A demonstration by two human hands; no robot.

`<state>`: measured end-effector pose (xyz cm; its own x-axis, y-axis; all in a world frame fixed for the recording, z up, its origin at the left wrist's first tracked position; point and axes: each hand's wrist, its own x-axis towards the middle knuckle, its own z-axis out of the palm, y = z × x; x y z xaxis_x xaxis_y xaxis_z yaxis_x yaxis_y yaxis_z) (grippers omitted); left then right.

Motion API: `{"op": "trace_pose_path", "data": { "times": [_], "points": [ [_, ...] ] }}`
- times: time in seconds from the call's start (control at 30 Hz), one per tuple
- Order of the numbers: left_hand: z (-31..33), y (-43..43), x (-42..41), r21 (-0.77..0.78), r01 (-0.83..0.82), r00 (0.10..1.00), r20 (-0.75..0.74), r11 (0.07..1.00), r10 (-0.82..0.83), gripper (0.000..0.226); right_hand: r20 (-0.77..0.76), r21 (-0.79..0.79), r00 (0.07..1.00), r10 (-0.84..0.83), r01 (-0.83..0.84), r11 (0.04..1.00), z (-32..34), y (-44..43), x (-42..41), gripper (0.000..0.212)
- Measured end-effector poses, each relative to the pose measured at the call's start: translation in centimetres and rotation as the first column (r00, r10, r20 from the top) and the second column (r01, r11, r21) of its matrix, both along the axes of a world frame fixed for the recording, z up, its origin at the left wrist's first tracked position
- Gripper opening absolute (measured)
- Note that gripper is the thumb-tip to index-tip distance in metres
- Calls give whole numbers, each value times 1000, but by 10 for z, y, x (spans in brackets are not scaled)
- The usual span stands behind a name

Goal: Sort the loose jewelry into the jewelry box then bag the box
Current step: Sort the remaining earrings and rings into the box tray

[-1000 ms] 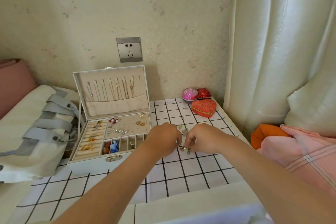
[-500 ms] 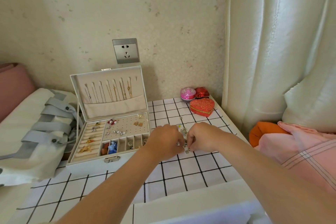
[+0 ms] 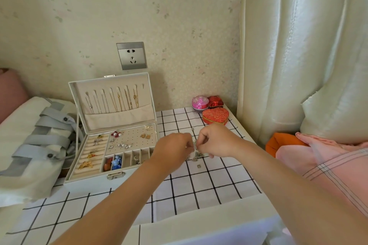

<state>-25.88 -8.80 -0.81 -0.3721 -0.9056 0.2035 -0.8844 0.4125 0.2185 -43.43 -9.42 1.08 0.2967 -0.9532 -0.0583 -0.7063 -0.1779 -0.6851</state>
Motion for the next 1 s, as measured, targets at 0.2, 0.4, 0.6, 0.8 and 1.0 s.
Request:
{"op": "trace_pose_path", "data": {
  "times": [0.2,0.4,0.6,0.8,1.0],
  "points": [
    [13,8,21,4,-59,965,-256,998,59,8,104,-28,994,-27,30,999,4,-5,15,14],
    [23,12,56,110,-51,909,-406,993,91,6,177,-85,984,12,4,996,15,-9,53,16],
    [31,16,98,131,-124,842,-511,984,174,9,180,-146,984,7,20,989,24,-13,104,20],
    [29,10,141,156,-174,728,-645,972,234,6,309,-100,951,29,2,995,28,-17,146,21],
    [28,6,165,256,-146,606,-740,956,291,8,235,-222,972,6,48,974,26,-19,174,16]
  ]
}}
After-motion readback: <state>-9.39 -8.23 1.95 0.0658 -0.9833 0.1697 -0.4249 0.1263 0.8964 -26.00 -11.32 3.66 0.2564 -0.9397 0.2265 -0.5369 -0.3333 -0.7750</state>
